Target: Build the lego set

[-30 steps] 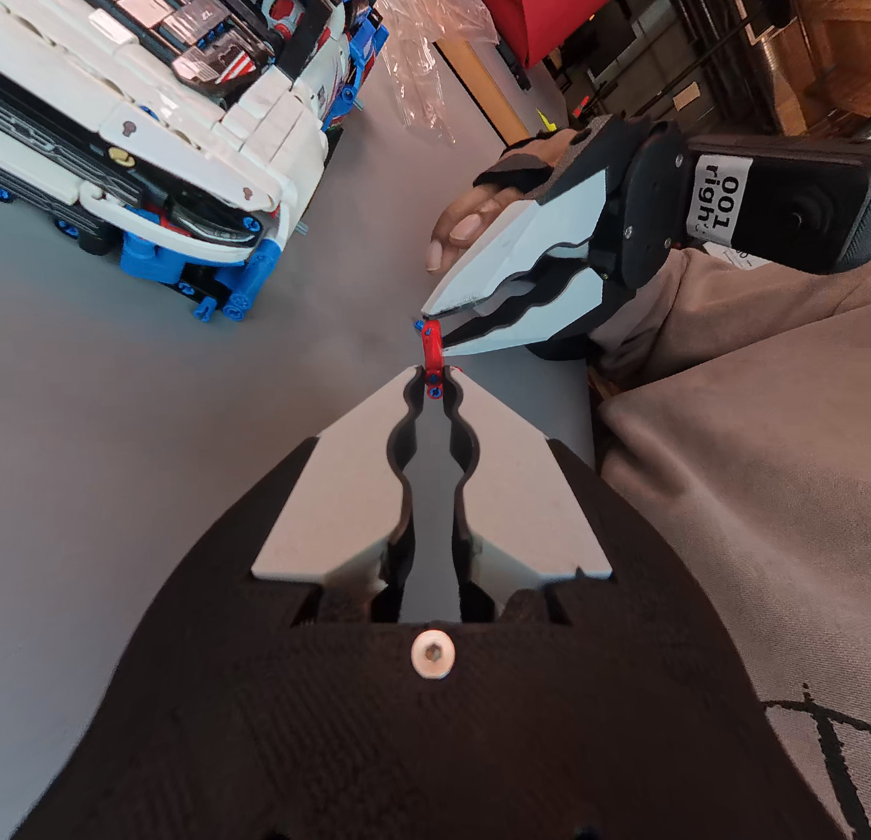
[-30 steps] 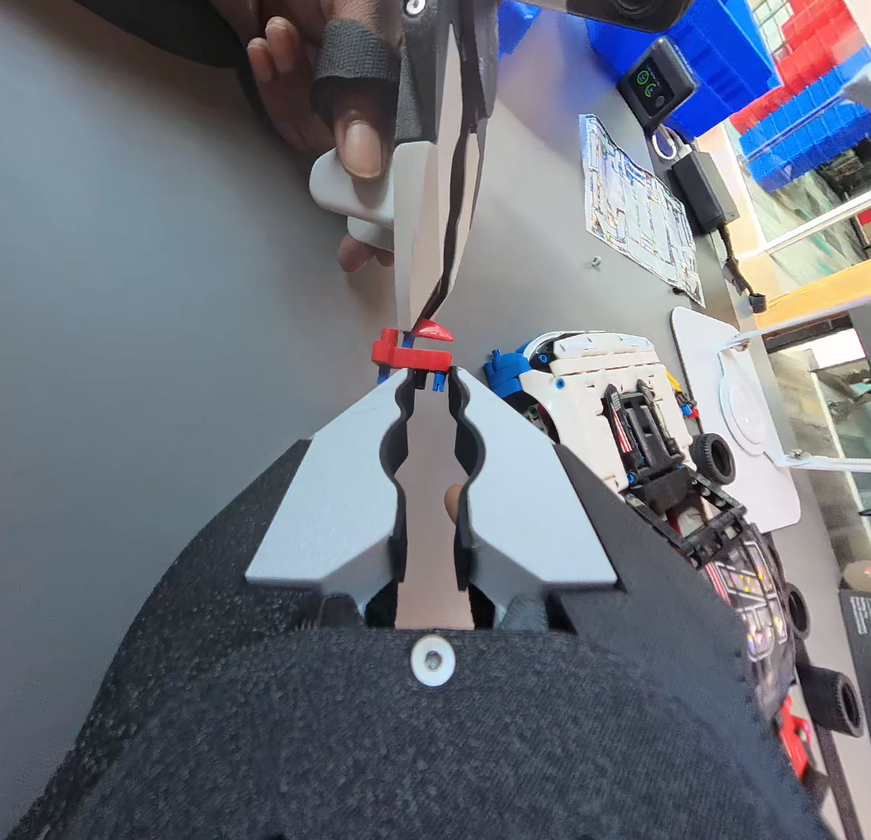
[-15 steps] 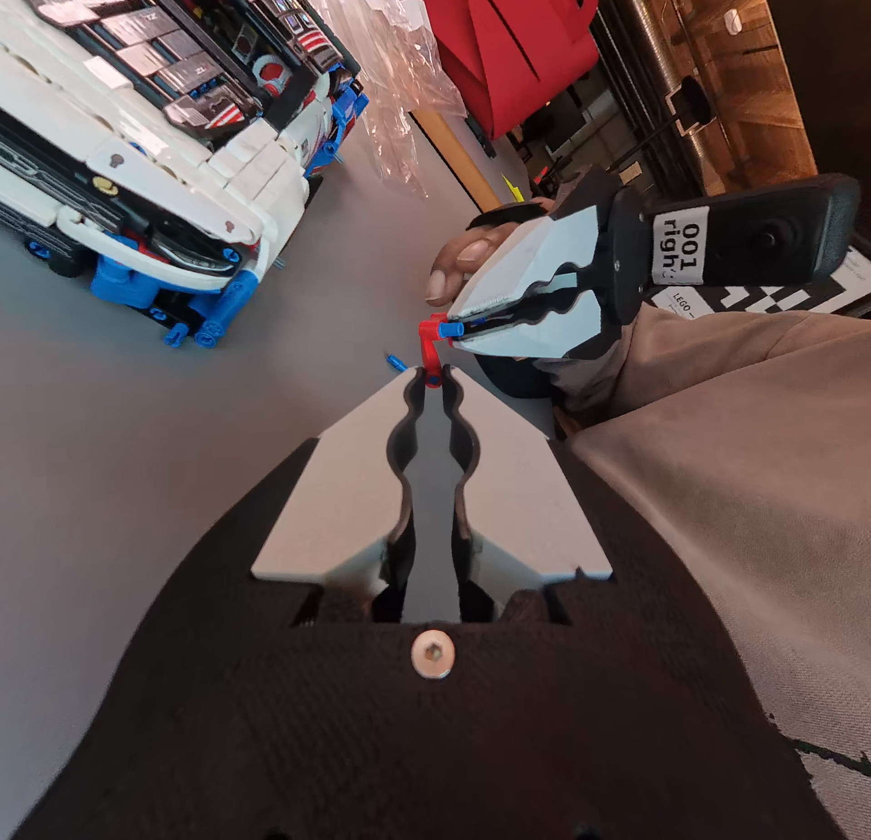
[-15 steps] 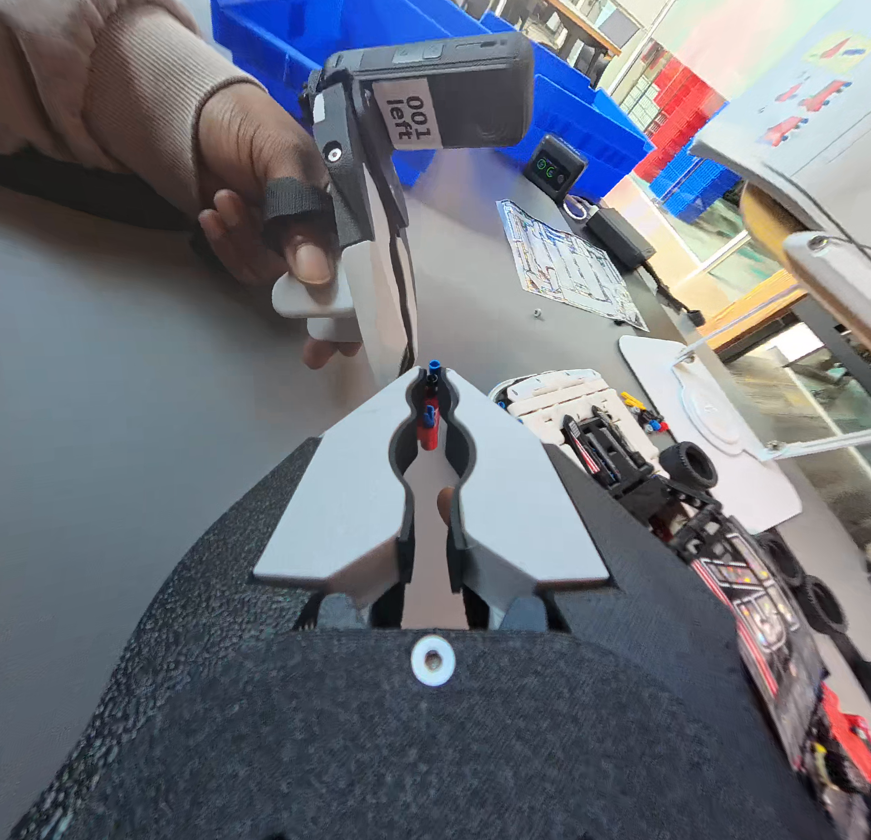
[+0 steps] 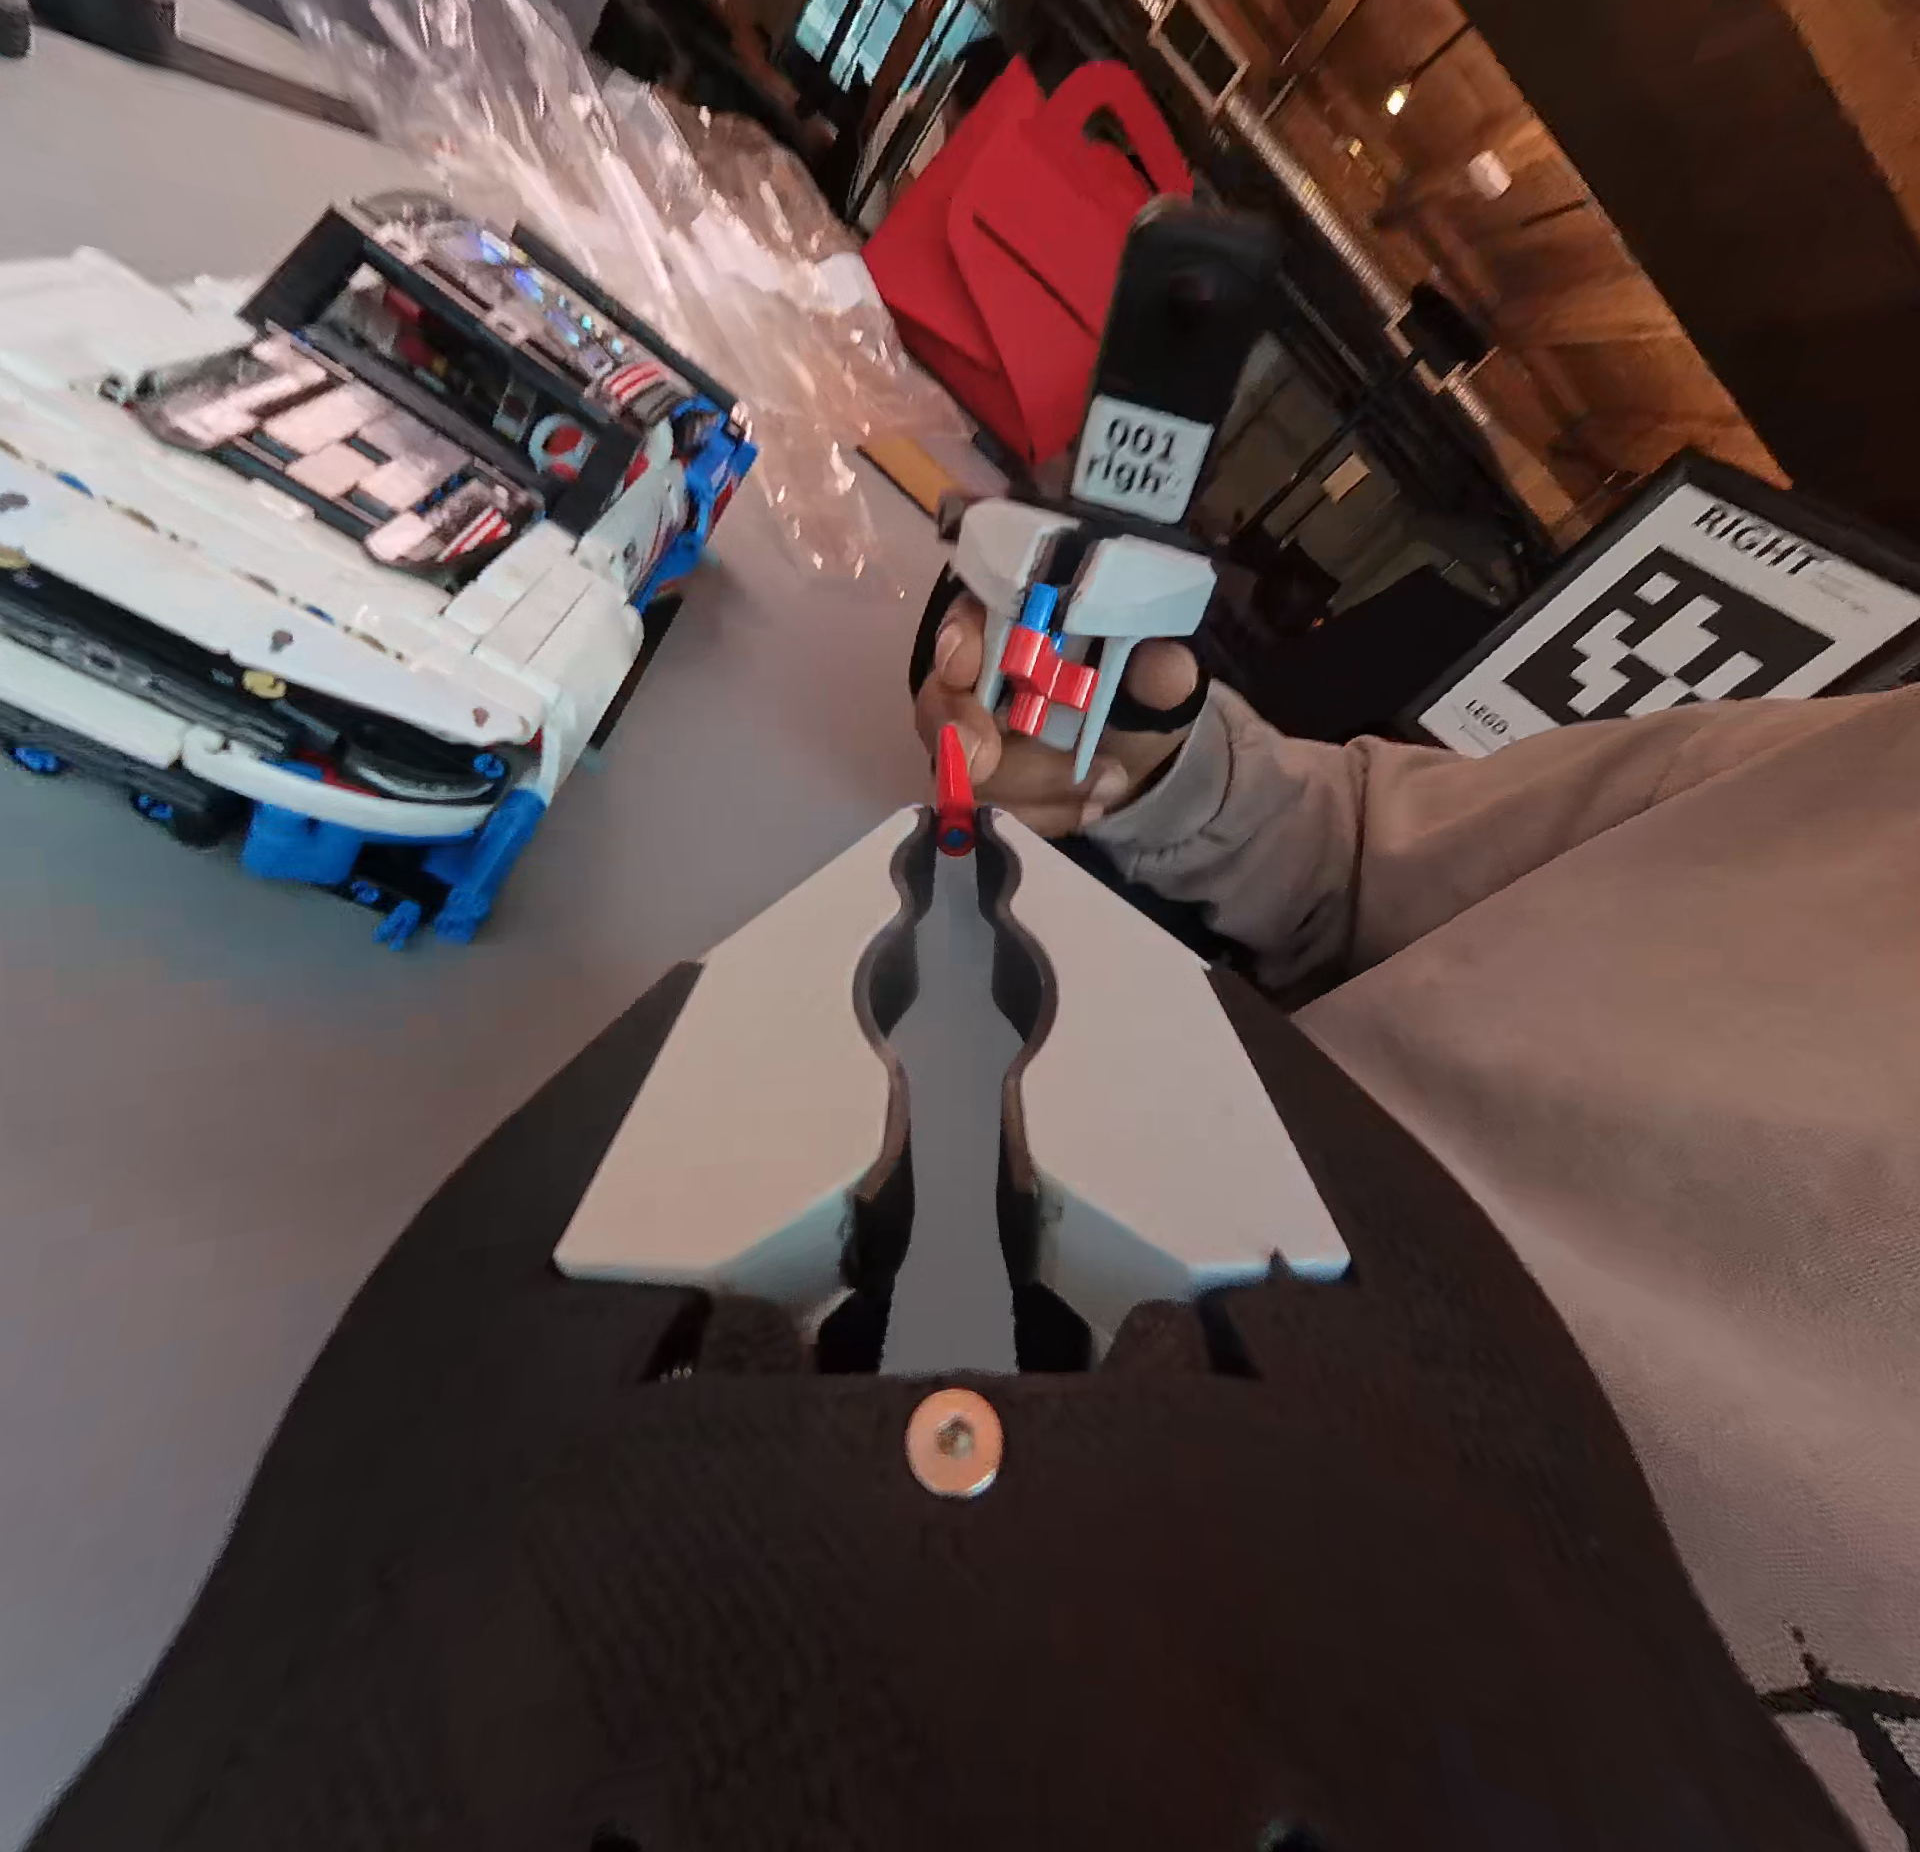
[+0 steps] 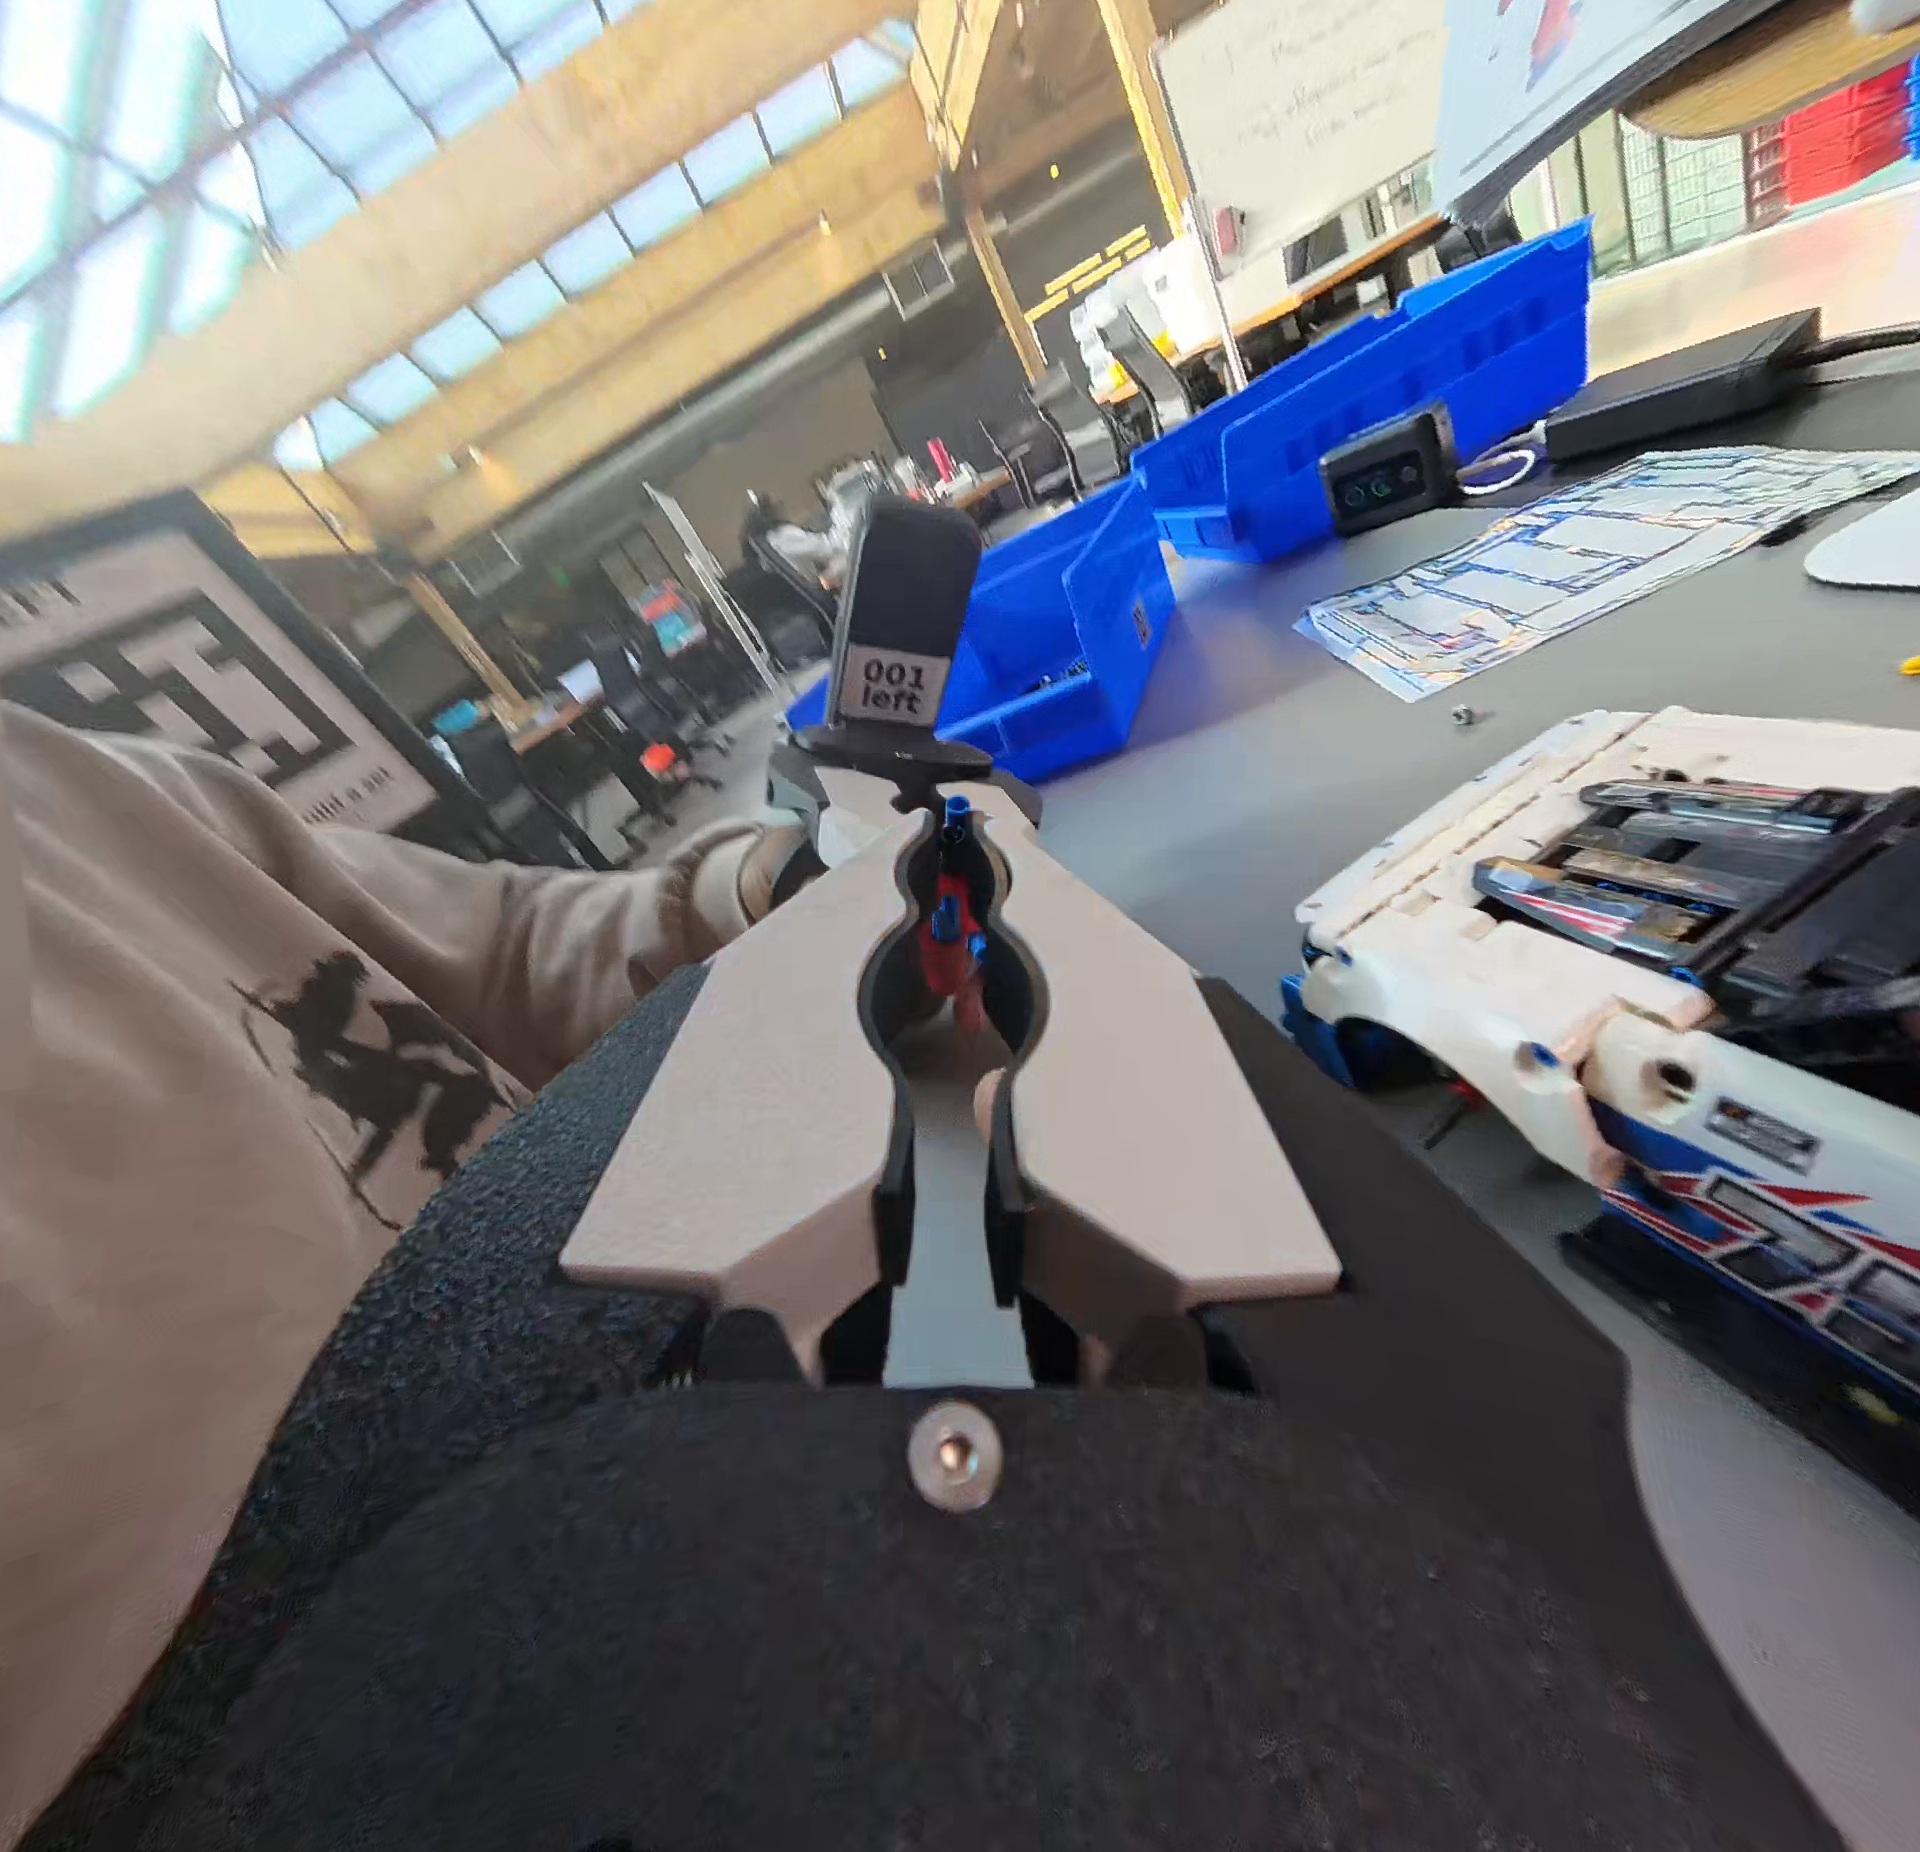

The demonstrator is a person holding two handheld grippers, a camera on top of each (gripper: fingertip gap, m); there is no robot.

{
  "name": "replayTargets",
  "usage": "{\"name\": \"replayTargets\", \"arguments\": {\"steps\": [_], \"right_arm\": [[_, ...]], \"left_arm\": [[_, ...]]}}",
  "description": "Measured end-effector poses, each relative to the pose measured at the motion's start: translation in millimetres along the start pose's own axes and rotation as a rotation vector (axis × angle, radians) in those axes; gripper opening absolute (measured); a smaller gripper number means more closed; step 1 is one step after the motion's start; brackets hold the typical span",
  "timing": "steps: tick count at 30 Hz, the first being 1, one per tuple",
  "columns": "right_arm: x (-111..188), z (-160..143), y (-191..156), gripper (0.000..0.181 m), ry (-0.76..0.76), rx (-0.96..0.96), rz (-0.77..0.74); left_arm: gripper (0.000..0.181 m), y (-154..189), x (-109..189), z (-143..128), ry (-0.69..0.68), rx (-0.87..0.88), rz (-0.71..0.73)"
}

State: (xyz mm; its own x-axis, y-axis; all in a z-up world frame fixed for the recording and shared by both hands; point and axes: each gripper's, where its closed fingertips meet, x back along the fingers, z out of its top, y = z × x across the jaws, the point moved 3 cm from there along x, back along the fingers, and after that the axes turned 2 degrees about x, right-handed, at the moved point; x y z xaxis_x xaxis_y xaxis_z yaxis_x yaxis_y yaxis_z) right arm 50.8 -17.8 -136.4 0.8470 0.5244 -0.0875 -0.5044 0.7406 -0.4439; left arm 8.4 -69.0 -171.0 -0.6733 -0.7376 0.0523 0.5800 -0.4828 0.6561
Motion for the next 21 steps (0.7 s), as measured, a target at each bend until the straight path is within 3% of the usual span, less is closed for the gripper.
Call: {"name": "replayTargets", "arguments": {"steps": [4, 8, 16, 21], "right_arm": [[-3, 16, 0, 0.000, 0.235, -0.236, 0.049], [-9, 24, -5, 0.001, 0.396, -0.390, 0.089], [-11, 30, -12, 0.001, 0.560, -0.507, 0.106], [-18, 23, -17, 0.001, 0.562, -0.490, 0.086]], "left_arm": [[0.005, 16, 4, 27, 0.237, 0.059, -0.096], [0.005, 31, 1, 41, 0.388, 0.090, -0.140], [0.005, 39, -2, 41, 0.450, 0.079, -0.086], [0.005, 38, 1, 41, 0.469, 0.076, -0.052]]}}
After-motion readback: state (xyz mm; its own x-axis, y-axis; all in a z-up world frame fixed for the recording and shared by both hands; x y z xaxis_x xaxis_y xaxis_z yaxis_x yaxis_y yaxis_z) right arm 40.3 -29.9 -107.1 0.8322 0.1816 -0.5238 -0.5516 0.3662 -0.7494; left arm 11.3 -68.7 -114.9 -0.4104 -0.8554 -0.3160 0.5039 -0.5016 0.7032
